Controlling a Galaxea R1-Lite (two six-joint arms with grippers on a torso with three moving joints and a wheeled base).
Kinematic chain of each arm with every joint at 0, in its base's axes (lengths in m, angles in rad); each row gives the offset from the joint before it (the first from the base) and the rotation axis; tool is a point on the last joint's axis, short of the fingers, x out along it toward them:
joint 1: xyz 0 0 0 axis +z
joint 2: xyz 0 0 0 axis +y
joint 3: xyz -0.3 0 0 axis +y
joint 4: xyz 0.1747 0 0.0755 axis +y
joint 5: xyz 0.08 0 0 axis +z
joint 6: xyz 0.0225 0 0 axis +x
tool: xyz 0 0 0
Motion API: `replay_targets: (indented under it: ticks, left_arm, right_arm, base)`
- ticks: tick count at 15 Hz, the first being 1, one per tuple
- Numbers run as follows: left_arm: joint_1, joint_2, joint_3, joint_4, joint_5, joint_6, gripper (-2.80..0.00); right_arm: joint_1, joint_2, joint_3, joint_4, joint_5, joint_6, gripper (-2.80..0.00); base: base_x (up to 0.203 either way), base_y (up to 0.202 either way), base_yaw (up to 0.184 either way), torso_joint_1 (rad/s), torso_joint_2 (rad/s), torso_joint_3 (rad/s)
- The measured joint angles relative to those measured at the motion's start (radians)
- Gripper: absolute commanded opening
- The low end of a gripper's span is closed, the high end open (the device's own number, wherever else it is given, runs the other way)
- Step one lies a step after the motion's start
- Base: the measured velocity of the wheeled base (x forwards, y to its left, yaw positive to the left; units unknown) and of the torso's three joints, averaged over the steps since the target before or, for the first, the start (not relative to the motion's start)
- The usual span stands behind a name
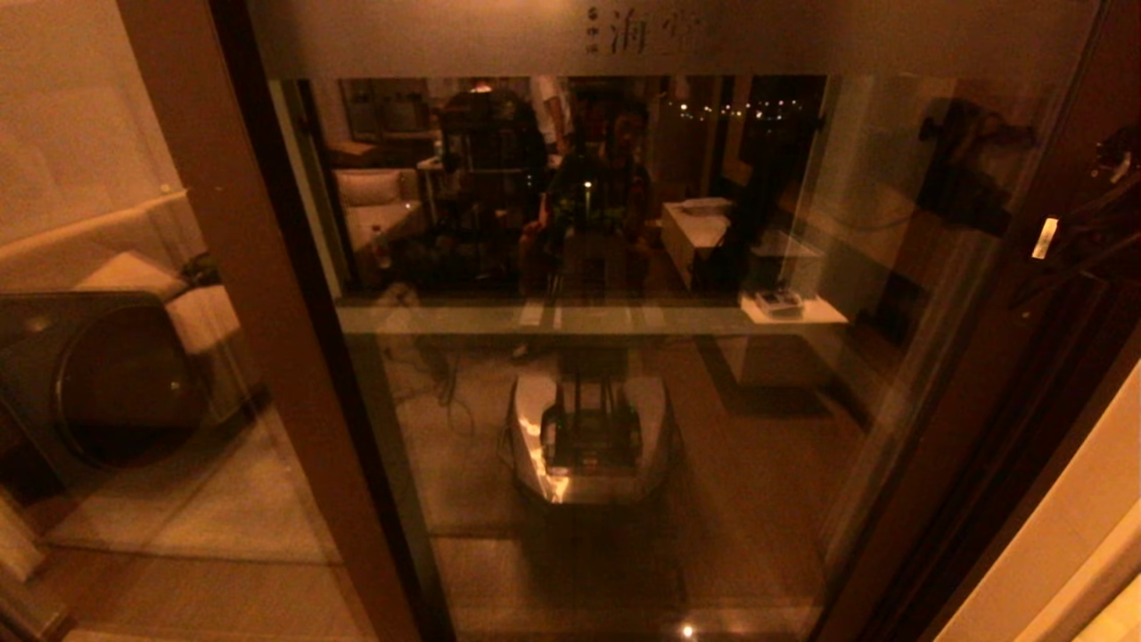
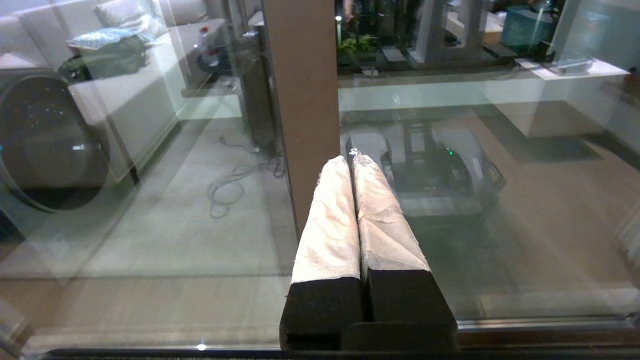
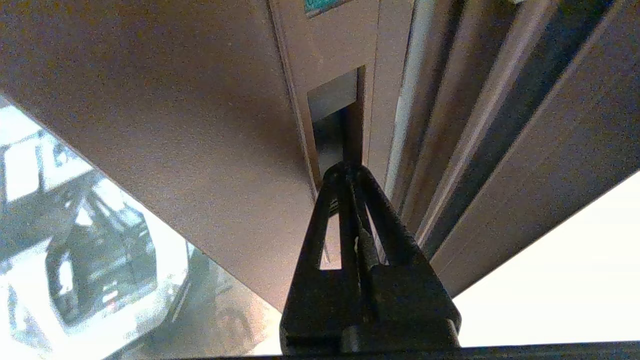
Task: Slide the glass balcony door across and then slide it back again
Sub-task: Close the slid door
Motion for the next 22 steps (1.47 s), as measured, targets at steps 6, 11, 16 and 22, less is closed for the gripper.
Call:
replay_targets:
  ticks: [6,11,16,22]
  left_arm:
    - [0.0,0.0,0.0,0.0,0.0,0.0,-2.8]
    - [0.0,0.0,0.0,0.0,0.0,0.0,-2.8]
    - [0.0,0.0,0.0,0.0,0.0,0.0,-2.8]
    - [0.0,0.0,0.0,0.0,0.0,0.0,-2.8]
  right_arm:
    - [-0.012,0.012,-0.016,-0.002,-0.001,-0.006,-2.8]
    - [-0.033,0.032,-0.043,0.007,0.002,-0.006,-2.8]
    - [-0.043,0.043,-0.056,0.011,0.005,-0.006,-2.8]
    - [-0.054,0.057,-0.071,0.012,0.005,-0.006,-2.8]
  base:
    - [0.0,0.0,0.0,0.0,0.0,0.0]
    - [0.0,0.0,0.0,0.0,0.0,0.0]
    - [0.0,0.0,0.0,0.0,0.0,0.0]
    - [0.0,0.0,0.0,0.0,0.0,0.0]
